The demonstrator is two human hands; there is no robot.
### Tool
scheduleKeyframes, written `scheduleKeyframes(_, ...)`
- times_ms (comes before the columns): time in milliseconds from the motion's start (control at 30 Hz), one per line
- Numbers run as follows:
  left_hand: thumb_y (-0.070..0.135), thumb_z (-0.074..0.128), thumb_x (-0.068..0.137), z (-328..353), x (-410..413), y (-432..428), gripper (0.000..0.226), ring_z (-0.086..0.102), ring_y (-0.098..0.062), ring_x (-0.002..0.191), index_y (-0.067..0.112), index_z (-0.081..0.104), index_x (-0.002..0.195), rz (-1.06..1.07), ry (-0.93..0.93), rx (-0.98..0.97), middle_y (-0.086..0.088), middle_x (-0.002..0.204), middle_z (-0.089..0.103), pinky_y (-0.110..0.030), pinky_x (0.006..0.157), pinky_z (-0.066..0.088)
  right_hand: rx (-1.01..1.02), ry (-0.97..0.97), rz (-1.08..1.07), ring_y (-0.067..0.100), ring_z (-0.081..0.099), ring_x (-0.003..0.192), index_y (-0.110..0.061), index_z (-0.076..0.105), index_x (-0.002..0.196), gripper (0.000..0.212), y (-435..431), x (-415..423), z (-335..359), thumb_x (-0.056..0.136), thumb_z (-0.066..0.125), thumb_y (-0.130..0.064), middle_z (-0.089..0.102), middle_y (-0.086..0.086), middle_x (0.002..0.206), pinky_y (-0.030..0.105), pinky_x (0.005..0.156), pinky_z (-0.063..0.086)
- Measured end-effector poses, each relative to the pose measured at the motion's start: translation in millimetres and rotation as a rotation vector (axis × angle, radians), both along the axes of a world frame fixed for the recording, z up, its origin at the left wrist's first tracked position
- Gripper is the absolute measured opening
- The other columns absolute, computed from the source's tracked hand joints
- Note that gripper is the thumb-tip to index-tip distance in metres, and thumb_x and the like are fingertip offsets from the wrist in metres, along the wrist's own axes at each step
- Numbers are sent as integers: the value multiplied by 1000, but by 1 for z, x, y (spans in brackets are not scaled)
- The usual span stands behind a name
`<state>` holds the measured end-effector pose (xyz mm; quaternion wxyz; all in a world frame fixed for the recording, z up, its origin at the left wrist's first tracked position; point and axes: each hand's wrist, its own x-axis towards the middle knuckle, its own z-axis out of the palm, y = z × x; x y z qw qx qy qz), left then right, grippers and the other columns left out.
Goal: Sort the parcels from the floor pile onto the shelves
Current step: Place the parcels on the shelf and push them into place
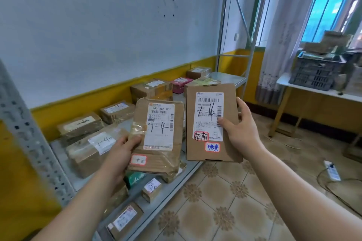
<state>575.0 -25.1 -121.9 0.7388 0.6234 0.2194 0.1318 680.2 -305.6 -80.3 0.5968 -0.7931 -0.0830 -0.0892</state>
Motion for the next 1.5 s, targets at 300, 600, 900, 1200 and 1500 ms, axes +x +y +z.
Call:
scheduleKeyframes(300, 23, 55, 97, -23, 132, 17, 15, 71, -23, 59, 16, 54, 110, 10, 142, -42, -9, 76, 75, -29, 44, 53, -37, 139, 53, 16, 69, 94, -47, 27, 146, 77, 23, 139, -23, 90, 72, -23, 58, -22, 102, 49, 85, 58)
scheduleKeyframes(600, 25, 60, 95, -62, 231, 21, 31, 72, -30, 73, 13, 54, 123, 146, 310, 19, -13, 88, 75, -35, 61, 54, -126, 231, 224, 15, 68, 89, -44, 28, 147, 73, 41, 286, -65, 91, 70, -23, 55, -24, 98, 42, 77, 58)
scheduleKeyframes(900, 23, 60, 94, -80, 279, 24, 29, 70, -27, 66, 10, 55, 120, 364, 403, -65, -15, 89, 75, -30, 52, 54, -195, 302, 430, 7, 63, 83, -37, 27, 150, 74, 82, 395, -89, 92, 69, -19, 56, -21, 96, 26, 62, 49)
scheduleKeyframes(1200, 24, 61, 94, -108, 327, 93, 15, 69, -25, 61, 16, 55, 105, 386, 498, -50, -10, 77, 74, -29, 52, 51, -253, 413, 526, 20, 70, 87, -42, 25, 147, 73, 173, 450, -123, 92, 67, -22, 61, -13, 100, 46, 77, 59)
scheduleKeyframes(1500, 26, 62, 93, -126, 354, 152, 33, 70, -26, 67, 6, 59, 120, 274, 698, 12, -10, 85, 75, -38, 66, 58, -265, 498, 465, 10, 63, 76, -31, 23, 152, 71, 216, 494, -155, 95, 63, -17, 61, 0, 112, 24, 53, 46)
